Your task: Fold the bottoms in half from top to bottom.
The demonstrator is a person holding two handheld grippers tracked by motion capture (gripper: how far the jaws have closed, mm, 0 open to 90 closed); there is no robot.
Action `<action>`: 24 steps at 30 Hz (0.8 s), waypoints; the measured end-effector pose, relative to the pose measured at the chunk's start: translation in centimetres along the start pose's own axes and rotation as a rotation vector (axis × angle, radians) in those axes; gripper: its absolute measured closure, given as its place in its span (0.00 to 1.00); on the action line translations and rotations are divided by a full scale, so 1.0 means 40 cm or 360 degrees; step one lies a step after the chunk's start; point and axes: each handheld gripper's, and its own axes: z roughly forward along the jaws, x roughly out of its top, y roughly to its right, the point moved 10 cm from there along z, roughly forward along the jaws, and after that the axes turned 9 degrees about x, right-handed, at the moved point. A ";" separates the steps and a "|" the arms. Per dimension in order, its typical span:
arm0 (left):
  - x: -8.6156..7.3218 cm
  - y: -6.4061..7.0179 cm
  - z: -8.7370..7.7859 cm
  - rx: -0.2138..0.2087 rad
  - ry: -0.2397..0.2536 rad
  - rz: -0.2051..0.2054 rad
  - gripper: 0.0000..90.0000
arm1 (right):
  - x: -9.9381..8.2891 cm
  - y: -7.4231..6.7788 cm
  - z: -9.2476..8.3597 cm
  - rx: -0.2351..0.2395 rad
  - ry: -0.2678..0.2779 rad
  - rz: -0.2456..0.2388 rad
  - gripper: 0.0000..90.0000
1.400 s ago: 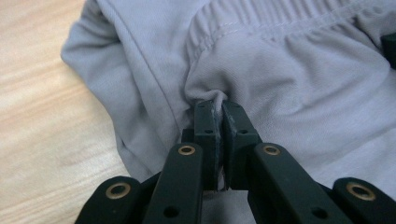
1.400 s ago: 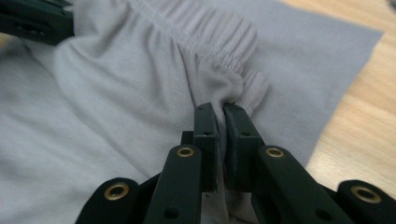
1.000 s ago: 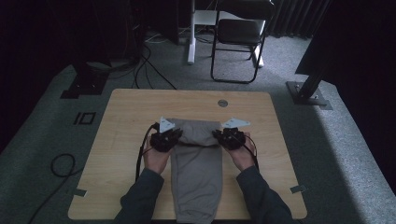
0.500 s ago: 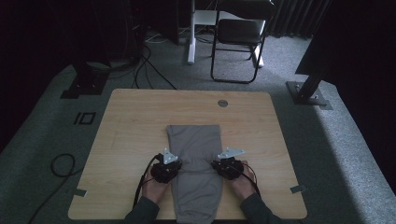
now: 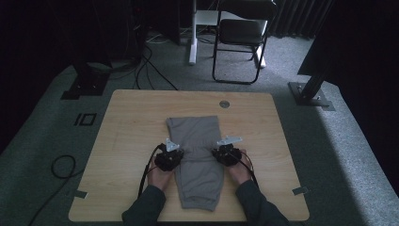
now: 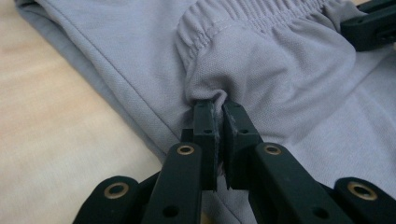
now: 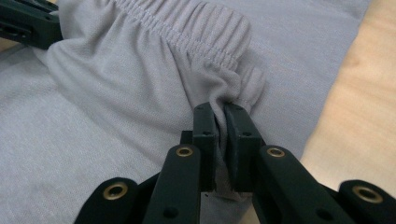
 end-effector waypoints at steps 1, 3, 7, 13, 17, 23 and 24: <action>0.011 -0.009 0.012 0.0007 -0.0004 -0.0007 0.95 | 0.010 0.012 0.008 -0.0014 -0.0001 -0.0006 0.93; 0.034 -0.025 0.037 0.0025 -0.0003 -0.0022 0.95 | 0.030 0.035 0.023 -0.0028 0.0000 -0.0002 0.93; 0.073 -0.056 0.079 0.0057 -0.0015 -0.0098 0.95 | 0.068 0.078 0.053 -0.0044 0.0005 0.0011 0.93; 0.105 -0.066 0.085 0.0069 -0.0043 -0.0110 0.95 | 0.097 0.108 0.065 -0.0016 0.0035 0.0067 0.93; 0.133 -0.062 0.033 0.0027 0.0026 -0.0097 0.96 | 0.115 0.098 0.030 0.0009 0.0088 0.0084 0.94; 0.196 -0.032 -0.128 -0.0061 0.0247 -0.0071 0.96 | 0.168 0.047 -0.107 0.0063 0.0263 0.0046 0.95; 0.194 -0.025 -0.151 -0.0075 0.0264 -0.0071 0.96 | 0.172 0.034 -0.128 0.0071 0.0283 0.0030 0.95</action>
